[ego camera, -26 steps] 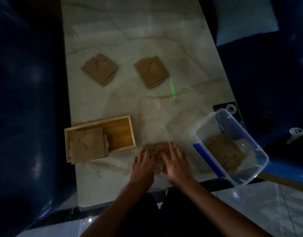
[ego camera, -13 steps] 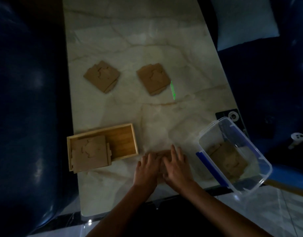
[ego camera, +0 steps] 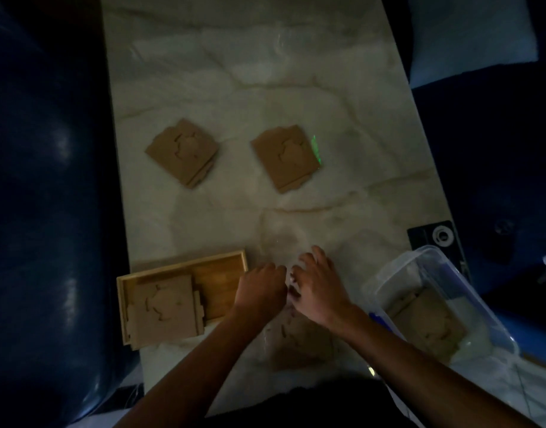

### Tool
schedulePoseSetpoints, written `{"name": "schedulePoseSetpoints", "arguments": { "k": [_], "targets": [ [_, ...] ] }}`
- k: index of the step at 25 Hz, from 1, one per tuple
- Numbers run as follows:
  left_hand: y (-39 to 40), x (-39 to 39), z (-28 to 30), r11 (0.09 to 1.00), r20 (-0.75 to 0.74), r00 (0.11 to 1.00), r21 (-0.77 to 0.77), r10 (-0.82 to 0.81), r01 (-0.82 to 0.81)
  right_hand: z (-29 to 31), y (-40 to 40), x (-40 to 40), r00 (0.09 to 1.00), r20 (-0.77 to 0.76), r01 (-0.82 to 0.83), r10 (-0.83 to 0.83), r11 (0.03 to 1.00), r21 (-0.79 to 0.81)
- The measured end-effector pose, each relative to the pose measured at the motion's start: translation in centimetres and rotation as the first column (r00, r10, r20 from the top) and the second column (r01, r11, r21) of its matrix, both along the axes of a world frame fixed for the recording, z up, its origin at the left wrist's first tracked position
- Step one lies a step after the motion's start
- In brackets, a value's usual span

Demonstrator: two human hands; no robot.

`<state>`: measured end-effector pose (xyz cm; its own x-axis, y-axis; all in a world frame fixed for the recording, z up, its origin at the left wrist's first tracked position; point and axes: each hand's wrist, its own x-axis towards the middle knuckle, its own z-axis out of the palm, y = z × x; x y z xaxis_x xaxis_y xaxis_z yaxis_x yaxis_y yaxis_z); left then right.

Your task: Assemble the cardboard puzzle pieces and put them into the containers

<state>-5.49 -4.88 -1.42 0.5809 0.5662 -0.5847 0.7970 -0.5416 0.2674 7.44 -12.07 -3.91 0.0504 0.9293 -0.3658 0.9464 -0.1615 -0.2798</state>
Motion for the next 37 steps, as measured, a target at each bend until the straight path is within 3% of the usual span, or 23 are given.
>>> {"name": "schedulePoseSetpoints", "arguments": {
  "k": [8, 14, 18, 25, 28, 30, 33, 37],
  "targets": [
    [11.8, 2.1, -2.6, 0.988, 0.109, 0.989, 0.102, 0.103, -0.114, -1.6, 11.0, 3.9, 0.995, -0.036, 0.091, -0.089, 0.993, 0.074],
    [17.8, 3.5, -3.8, 0.951, 0.222, 0.973, 0.284, 0.061, -0.124, -2.4, 15.7, 6.8, 0.969, -0.032, 0.244, -0.244, 0.931, 0.271],
    [20.6, 5.1, -4.3, 0.938, 0.251, 0.967, 0.320, 0.049, -0.131, -3.3, 16.9, 7.4, 0.960, 0.011, 0.268, -0.278, 0.935, 0.231],
    [24.1, 7.2, -4.9, 0.962, 0.350, 0.928, 0.185, 0.126, -0.200, -4.6, 17.2, 5.1, 0.949, 0.078, 0.299, -0.305, 0.951, 0.080],
    [24.6, 8.0, -5.0, 0.924, 0.440, 0.844, 0.073, 0.307, -0.375, -4.6, 17.5, 4.8, 0.944, 0.089, 0.310, -0.319, 0.946, 0.099],
    [24.9, 8.5, -5.0, 0.875, 0.399, 0.809, 0.031, 0.433, -0.484, -4.7, 17.5, 4.8, 0.942, 0.092, 0.310, -0.322, 0.943, 0.121],
    [25.0, 9.0, -4.9, 0.879, 0.294, 0.846, 0.034, 0.446, -0.475, -4.8, 17.1, 4.6, 0.941, 0.066, 0.321, -0.332, 0.937, 0.134],
    [24.9, 9.1, -5.3, 0.843, 0.232, 0.815, -0.044, 0.531, -0.537, -4.8, 16.0, 4.4, 0.944, 0.024, 0.324, -0.328, 0.939, 0.116]
  ]
}}
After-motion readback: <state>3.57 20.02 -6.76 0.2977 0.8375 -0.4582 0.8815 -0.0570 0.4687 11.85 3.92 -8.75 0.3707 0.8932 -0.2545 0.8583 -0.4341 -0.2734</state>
